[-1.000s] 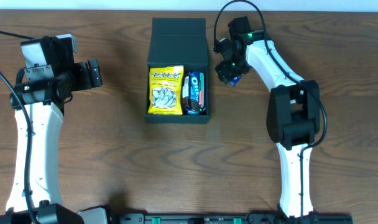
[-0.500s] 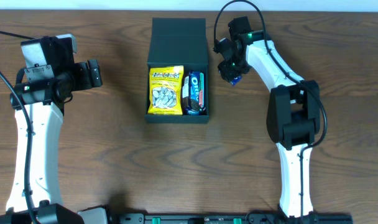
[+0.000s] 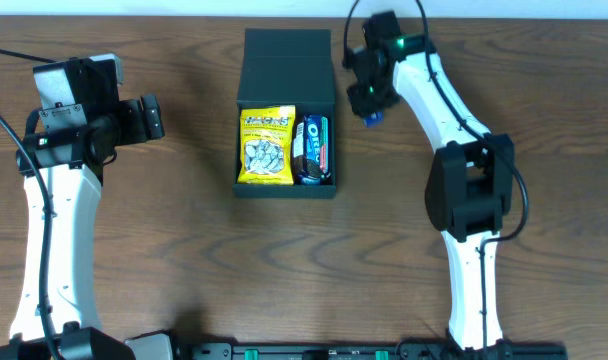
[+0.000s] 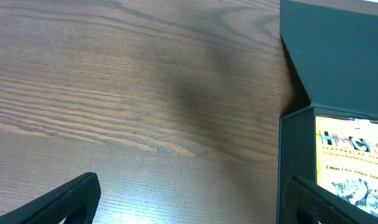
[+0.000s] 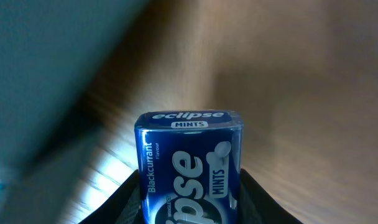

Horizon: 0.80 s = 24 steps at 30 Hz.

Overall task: Pack container
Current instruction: 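Grasp the blue Eclipse mints tin and carry it over the box, then lower the mints tin into the box and open the right gripper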

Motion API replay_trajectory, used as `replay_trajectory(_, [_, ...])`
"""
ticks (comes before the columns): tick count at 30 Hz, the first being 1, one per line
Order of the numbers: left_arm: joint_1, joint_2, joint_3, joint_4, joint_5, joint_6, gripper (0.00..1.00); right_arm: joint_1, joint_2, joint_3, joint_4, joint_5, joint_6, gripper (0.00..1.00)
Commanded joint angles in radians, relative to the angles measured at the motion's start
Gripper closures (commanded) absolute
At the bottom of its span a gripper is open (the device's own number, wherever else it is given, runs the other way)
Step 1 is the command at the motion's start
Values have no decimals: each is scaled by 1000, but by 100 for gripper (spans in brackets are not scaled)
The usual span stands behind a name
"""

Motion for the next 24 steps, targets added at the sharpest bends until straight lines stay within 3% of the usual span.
replay_trajectory(1, [6,5,4,0,8,3,4,26,-115,141,-29,-8,72,77])
replay_trajectory(5, [6,5,4,0,7,3,5,70,-183,264,-95,-8,137,75])
replay_trajectory(9, [6,5,4,0,7,3,5,152,-204,269,-173,-7,288,74])
replay_trajectory(12, [6,5,4,-1,7,3,5,209,-189,187,-201,-7,530,84])
replay_trajectory(17, [6,5,4,0,7,3,5,261,-189,-7,-185,-7,737,82])
replay_trajectory(24, [6,5,4,5,7,3,5,286,-189,-148,-143,-6,782,82])
